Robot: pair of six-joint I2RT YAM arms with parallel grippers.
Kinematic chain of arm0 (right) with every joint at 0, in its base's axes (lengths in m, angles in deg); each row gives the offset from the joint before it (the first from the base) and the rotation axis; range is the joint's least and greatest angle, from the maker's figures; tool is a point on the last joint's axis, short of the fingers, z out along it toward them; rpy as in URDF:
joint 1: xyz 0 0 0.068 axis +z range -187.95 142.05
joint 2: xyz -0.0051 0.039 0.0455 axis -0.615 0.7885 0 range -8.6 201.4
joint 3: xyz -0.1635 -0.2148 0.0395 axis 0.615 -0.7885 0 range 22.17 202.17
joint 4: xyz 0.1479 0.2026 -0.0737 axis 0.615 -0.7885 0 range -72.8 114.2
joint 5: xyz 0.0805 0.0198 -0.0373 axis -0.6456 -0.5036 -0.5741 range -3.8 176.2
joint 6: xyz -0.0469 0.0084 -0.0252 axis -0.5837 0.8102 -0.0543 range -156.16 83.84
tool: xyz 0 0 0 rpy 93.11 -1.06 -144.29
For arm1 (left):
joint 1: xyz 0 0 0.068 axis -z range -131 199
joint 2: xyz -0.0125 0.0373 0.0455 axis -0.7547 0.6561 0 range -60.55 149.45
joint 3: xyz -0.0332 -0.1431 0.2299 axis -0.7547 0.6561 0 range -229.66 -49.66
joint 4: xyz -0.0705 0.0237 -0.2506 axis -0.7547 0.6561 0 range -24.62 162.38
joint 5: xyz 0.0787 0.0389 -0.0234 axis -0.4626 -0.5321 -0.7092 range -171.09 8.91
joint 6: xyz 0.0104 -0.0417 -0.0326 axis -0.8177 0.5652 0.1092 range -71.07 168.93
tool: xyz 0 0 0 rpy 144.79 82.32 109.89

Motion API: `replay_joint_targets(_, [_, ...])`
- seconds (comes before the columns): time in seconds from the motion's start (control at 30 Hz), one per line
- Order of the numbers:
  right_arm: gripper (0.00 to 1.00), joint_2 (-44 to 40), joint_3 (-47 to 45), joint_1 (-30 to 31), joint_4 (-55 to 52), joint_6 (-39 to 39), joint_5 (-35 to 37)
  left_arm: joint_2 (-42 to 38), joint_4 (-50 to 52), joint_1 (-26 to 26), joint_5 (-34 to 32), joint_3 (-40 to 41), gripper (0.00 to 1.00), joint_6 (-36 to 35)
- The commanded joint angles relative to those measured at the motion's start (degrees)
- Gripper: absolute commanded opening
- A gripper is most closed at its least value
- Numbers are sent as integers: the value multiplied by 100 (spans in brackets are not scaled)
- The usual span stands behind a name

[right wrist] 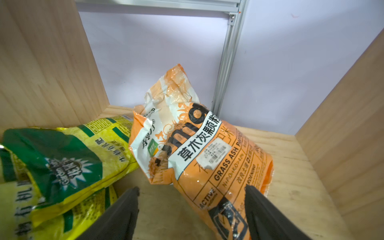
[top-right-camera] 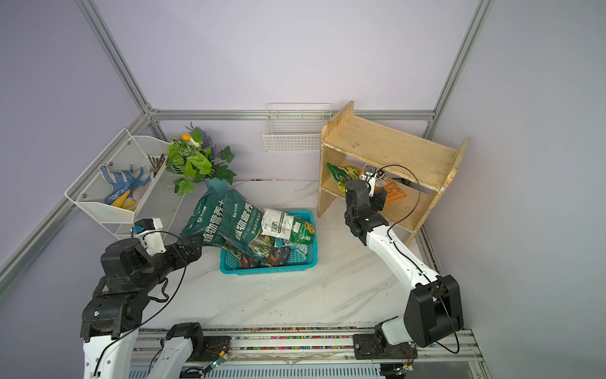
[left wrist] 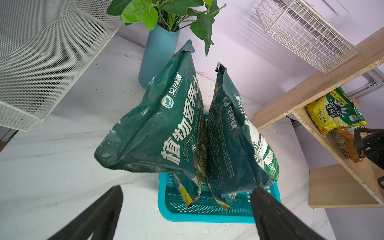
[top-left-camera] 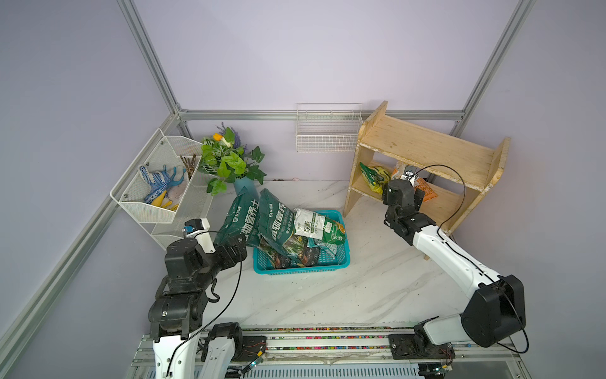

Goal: Take down the fertilizer bag from the shelf
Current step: Pick up the fertilizer bag from the shelf.

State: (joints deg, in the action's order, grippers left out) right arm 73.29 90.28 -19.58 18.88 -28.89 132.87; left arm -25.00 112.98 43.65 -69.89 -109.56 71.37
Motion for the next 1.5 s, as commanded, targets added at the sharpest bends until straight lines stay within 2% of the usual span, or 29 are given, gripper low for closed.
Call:
replay_joint_targets(0.0, [90, -33, 223, -39, -514, -345, 534, -22, -121, -54, 88, 268, 100, 24])
replay_joint_targets(0.17, [97, -9, 307, -35, -801, -613, 629, -26, -128, -54, 90, 266, 100, 24])
replay_joint_targets(0.37, [99, 180, 397, -41, -1008, -775, 614, -30, -122, -52, 90, 267, 100, 20])
replay_joint_targets(0.63, [99, 1036, 782, -139, -1314, -937, 748, -31, -127, -53, 76, 268, 100, 22])
replay_joint_targets(0.97, [99, 1281, 1107, -460, -1740, -598, 525, -31, -120, -54, 92, 268, 100, 26])
replay_joint_targets(1.0, [95, 1294, 1133, -482, -1780, -582, 474, -31, -124, -54, 84, 268, 100, 24])
replay_joint_targets(1.07, [79, 1320, 1168, -509, -1835, -565, 346, -37, -125, -54, 88, 268, 100, 24])
replay_joint_targets(1.13, [47, 1323, 1189, -519, -1858, -559, 237, -37, -127, -54, 89, 268, 100, 20])
replay_joint_targets(1.23, [19, 1278, 1174, -518, -1859, -508, 148, -31, -127, -54, 86, 268, 100, 26])
replay_joint_targets(1.33, [2, 1157, 1116, -518, -1824, -443, 50, -31, -125, -54, 90, 268, 100, 24])
replay_joint_targets(1.47, [0, 870, 997, -519, -1775, -282, -150, -30, -127, -54, 89, 268, 100, 24])
